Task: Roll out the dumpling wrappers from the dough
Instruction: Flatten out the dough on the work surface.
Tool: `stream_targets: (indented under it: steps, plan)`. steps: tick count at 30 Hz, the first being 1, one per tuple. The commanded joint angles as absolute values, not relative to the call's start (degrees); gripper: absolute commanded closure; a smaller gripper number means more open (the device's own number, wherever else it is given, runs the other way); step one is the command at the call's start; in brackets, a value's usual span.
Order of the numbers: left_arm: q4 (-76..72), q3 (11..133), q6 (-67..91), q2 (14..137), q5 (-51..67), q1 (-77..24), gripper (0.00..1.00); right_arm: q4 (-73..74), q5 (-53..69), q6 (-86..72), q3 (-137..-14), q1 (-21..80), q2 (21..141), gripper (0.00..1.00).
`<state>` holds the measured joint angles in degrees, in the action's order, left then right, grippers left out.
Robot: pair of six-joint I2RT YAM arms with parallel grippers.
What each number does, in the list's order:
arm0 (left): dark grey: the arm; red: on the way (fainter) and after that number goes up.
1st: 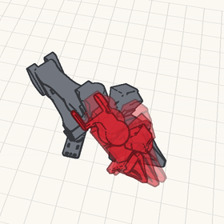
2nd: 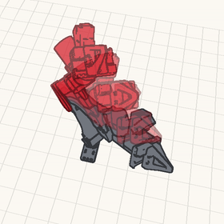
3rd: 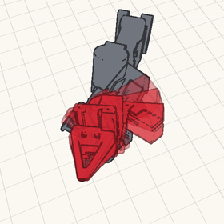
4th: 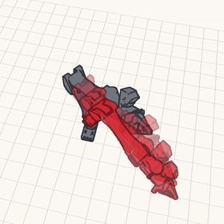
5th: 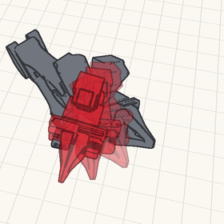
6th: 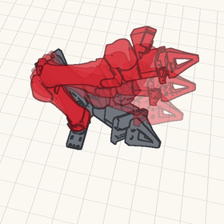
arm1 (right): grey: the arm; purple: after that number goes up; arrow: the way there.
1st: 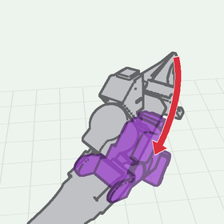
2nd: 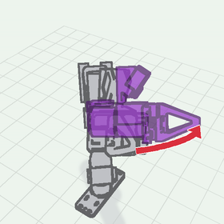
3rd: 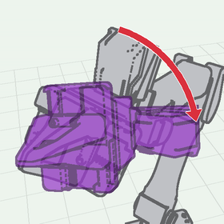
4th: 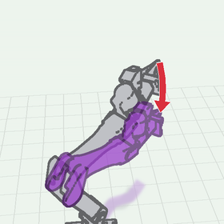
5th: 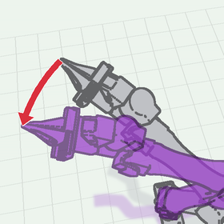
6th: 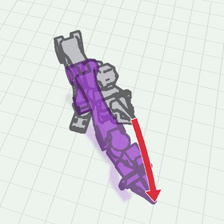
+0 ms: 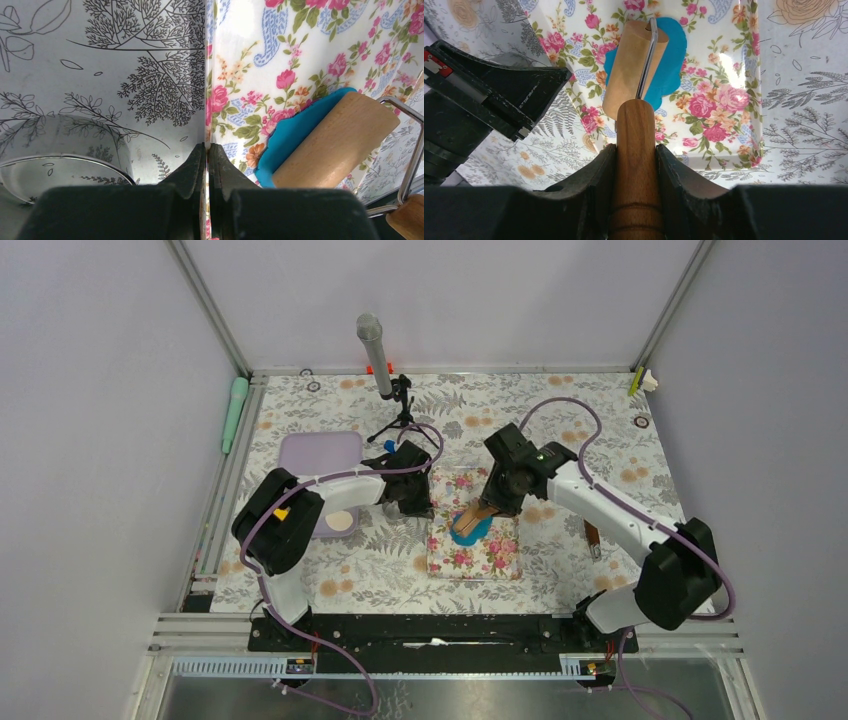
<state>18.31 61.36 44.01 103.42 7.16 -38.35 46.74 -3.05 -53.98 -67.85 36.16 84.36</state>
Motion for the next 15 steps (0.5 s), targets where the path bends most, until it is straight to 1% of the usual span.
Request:
stream_targets:
  steps: [1,4,7,11,15]
  plan:
    - [17.05,61.47,43.42,101.44,4.76,-38.18,1.0,46.58,-3.5,-55.89,-59.37,36.29,83.08,1.0]
    - [17.05,61.36,43.37,101.31,4.63,-38.14,1.0,46.98,-4.48,-57.18,-53.57,36.17,78.97,1.0]
    - [16.97,61.31,43.44,101.34,4.66,-38.14,1.0,49.17,-5.11,-58.26,-50.46,35.5,75.08,1.0]
    - [17.05,61.34,43.42,101.21,4.67,-38.14,1.0,52.64,-5.87,-58.97,-50.38,35.33,71.74,1.0]
    - [16.88,61.22,43.5,101.16,4.73,-38.14,1.0,54.06,-7.08,-58.65,-50.85,35.31,71.5,1.0]
